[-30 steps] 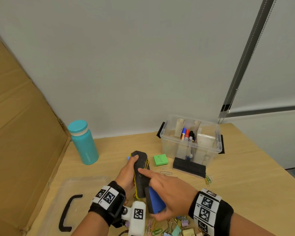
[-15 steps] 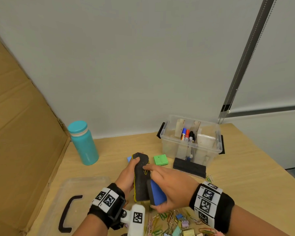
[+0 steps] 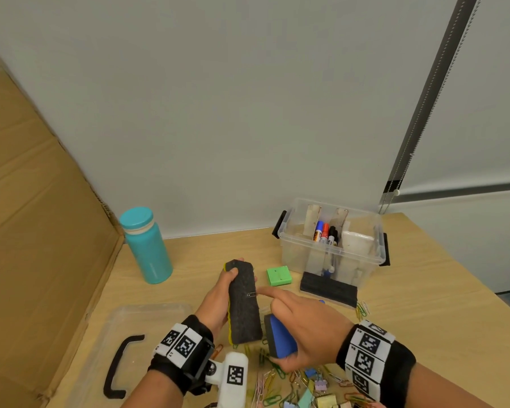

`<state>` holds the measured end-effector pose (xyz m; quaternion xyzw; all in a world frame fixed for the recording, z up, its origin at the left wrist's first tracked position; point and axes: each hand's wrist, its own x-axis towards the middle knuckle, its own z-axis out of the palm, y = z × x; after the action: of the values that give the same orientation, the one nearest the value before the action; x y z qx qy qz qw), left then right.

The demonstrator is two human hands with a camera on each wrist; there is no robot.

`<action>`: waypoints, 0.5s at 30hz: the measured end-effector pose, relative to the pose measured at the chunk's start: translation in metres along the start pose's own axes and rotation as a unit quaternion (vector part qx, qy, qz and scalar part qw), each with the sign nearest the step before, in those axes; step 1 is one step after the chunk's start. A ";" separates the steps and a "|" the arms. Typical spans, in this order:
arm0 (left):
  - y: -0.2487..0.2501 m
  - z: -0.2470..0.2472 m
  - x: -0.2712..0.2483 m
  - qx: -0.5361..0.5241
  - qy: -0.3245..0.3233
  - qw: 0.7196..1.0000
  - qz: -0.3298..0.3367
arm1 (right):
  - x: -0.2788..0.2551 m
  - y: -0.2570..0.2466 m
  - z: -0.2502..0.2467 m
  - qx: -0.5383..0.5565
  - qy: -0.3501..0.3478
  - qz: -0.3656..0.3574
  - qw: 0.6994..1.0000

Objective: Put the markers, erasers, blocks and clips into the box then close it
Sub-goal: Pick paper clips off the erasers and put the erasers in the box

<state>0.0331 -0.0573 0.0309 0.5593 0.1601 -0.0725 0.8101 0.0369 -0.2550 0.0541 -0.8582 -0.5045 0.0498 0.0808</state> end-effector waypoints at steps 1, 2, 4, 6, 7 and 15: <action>-0.002 0.000 0.000 0.000 -0.001 1.000 -0.007 | 0.002 -0.002 0.000 0.000 0.012 -0.009 1.000; -0.004 0.001 0.000 -0.003 -0.003 1.000 -0.011 | 0.003 -0.004 0.000 0.001 0.018 -0.016 1.000; -0.003 0.003 0.000 -0.009 -0.006 1.000 -0.014 | 0.006 -0.006 0.002 0.004 0.015 -0.019 1.000; -0.001 0.004 0.000 -0.010 -0.003 1.000 -0.006 | 0.005 -0.005 0.005 0.005 0.005 -0.013 1.000; 0.000 0.004 0.001 -0.010 0.001 1.000 0.002 | 0.004 -0.004 0.006 0.002 -0.004 -0.015 1.000; 0.002 0.001 0.002 -0.005 -0.001 1.000 0.025 | -0.003 0.005 0.009 0.054 0.044 0.058 0.996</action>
<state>0.0357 -0.0573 0.0317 0.5589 0.1450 -0.0519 0.8148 0.0376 -0.2593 0.0440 -0.8816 -0.4469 0.0439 0.1456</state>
